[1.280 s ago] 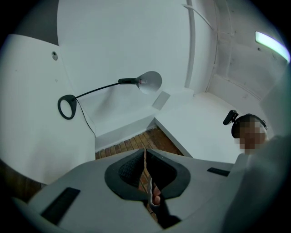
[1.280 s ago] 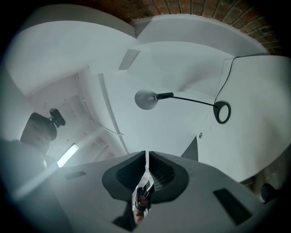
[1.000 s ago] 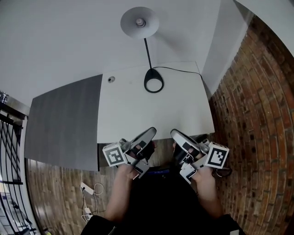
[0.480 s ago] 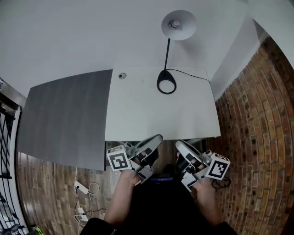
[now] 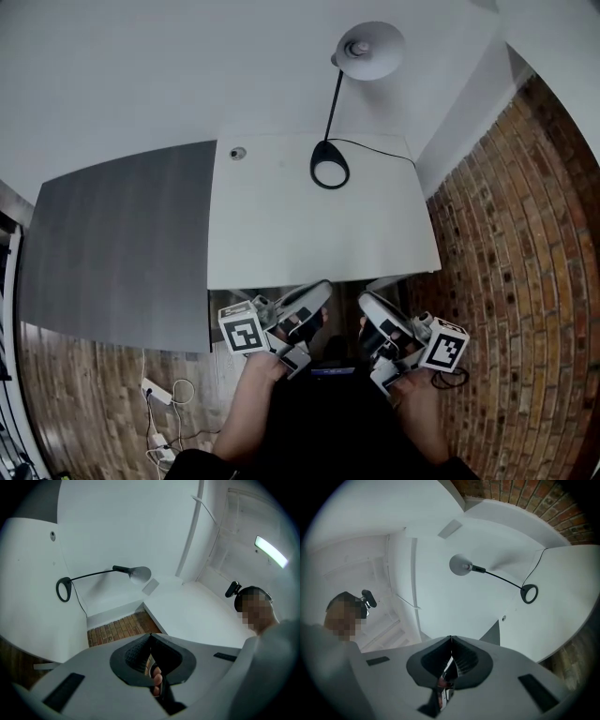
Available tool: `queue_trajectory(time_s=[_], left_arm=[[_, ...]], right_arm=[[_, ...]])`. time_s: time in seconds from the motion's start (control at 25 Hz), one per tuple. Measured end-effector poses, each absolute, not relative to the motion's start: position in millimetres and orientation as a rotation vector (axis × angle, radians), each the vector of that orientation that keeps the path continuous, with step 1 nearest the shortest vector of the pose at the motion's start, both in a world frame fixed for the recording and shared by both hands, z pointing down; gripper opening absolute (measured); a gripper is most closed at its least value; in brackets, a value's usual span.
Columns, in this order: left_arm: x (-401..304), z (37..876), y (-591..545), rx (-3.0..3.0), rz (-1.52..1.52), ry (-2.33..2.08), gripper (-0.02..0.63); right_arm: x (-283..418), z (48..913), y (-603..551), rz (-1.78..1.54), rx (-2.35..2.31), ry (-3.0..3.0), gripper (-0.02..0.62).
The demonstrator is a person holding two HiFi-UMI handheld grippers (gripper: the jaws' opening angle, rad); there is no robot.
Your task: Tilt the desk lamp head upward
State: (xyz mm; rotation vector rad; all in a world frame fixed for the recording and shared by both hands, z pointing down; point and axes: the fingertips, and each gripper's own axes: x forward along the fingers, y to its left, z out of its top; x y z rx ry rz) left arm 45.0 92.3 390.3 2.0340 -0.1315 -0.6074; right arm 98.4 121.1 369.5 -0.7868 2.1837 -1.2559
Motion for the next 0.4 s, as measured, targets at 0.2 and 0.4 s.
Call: queue_trajectory(time_s=[0.2,0.4], left_arm=[[47,387,85,2.053,-0.600,-0.168,0.011],[70,380,84,2.059,-0.588,-0.164,0.011]], right_arm=[[103,365,114,-1.252,-0.734,2.183,0.015],[125,356,113,-1.240,-0.720,2.180,0.015]])
